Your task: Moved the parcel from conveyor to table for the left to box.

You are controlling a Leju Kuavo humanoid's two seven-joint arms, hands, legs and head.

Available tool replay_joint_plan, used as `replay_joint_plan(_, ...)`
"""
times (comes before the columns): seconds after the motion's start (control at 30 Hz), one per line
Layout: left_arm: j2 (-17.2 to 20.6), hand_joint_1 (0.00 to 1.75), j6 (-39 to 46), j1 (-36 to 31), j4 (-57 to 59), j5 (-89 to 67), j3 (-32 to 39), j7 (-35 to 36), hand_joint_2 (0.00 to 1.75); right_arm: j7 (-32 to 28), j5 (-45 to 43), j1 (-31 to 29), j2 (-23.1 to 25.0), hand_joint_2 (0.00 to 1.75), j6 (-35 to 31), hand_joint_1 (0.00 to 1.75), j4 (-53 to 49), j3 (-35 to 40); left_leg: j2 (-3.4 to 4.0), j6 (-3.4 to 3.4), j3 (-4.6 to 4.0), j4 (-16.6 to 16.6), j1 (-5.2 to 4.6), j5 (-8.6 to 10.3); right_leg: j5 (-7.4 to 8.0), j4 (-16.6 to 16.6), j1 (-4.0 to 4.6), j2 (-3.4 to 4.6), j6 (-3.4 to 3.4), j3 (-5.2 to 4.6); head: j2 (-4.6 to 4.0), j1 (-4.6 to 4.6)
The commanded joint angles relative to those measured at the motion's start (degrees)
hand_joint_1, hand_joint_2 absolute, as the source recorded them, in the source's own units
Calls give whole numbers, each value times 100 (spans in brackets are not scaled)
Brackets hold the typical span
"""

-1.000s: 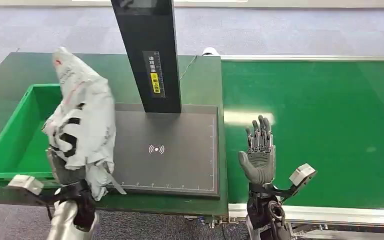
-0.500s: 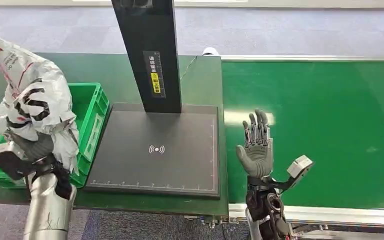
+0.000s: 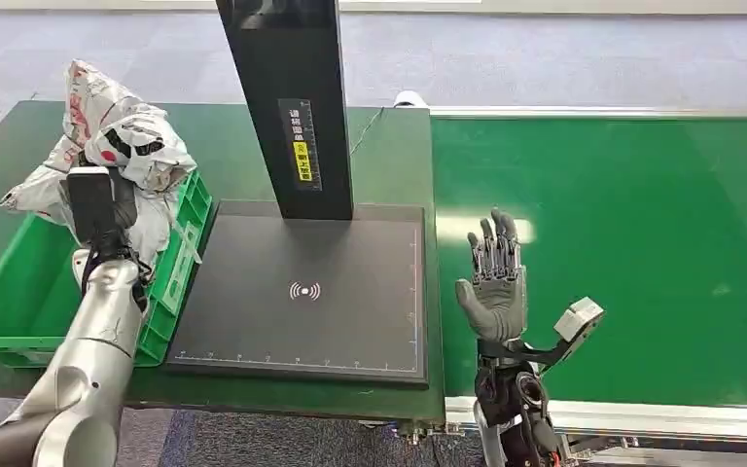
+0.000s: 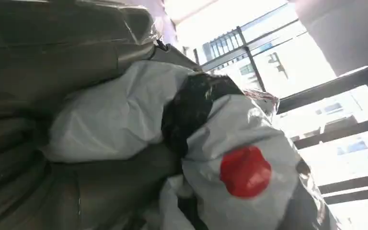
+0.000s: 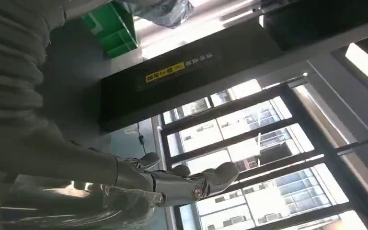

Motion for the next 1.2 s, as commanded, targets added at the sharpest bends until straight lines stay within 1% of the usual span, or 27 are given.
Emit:
replay_joint_plan(0.03, 173, 0, -137, -482, 1004, -81, -111, 54, 175, 9, -1, -322, -50, 175, -40, 0, 471, -25, 7, 0, 0, 1, 2, 1, 2, -2, 3, 4, -1, 0, 0, 0)
replay_joint_plan(0.5, 149, 0, -113, -465, 963, -78, -92, 27, 175, 9, -10, -334, -54, 175, -46, 0, 491, -30, 7, 0, -3, 2, 4, 1, 4, -2, 5, 4, -2, -3, 0, 0)
replay_joint_plan(0.63, 116, 0, -90, -357, 880, -187, -23, 118, 175, 9, -5, -333, -37, 175, -84, 0, 470, -20, 5, 1, -2, 1, 2, 1, 2, -1, 3, 3, -1, -3, 0, 0)
replay_joint_plan(0.7, 87, 0, -184, -279, 777, -126, 55, 36, 175, 9, -5, -318, -24, 175, -106, 0, 447, -6, 7, 1, -1, 0, 3, 1, 4, -3, 4, 4, -1, -1, 0, 0)
replay_joint_plan(0.77, 14, 0, -264, -173, 588, -110, 59, -122, 175, 9, -15, -306, -31, 175, -150, 0, 474, 13, 6, 1, 0, -1, 0, 0, 1, -1, 1, 4, 0, -1, 0, 0)
replay_joint_plan(0.87, -244, 0, -278, 156, -27, -121, -79, -453, 175, 9, -36, -114, -75, 175, -169, 0, 312, 6, 2, 1, 0, -2, 1, 1, 1, -3, 1, 0, 0, 1, 0, 0)
replay_joint_plan(0.93, -365, 0, -203, 384, -504, -80, -200, -545, 175, 9, -22, -32, -80, 175, -156, 0, 233, -44, -5, 2, 2, -3, 2, 1, 0, -8, 2, -7, 0, 6, 0, 0)
replay_joint_plan(1.03, -413, 0, -134, 633, -1004, 16, -288, -509, 175, 9, -3, 18, -63, 175, -194, 0, 144, -100, -3, 2, 1, -2, 0, 0, -1, -6, 1, -3, 1, 3, 0, 0)
replay_joint_plan(1.1, -330, 0, -65, 659, -1143, 115, -198, -301, 175, 9, -5, 66, -59, 175, -183, 0, 88, -115, 3, 2, 0, -2, 2, -1, 1, -8, 3, 1, 0, 2, 0, -2)
replay_joint_plan(1.2, 69, 0, -49, 345, -752, 293, 184, -105, 175, 9, -5, 36, -66, 175, -166, 0, 132, -91, 16, -1, -4, 2, 4, -3, 3, 0, 5, 11, -3, -8, 0, 0)
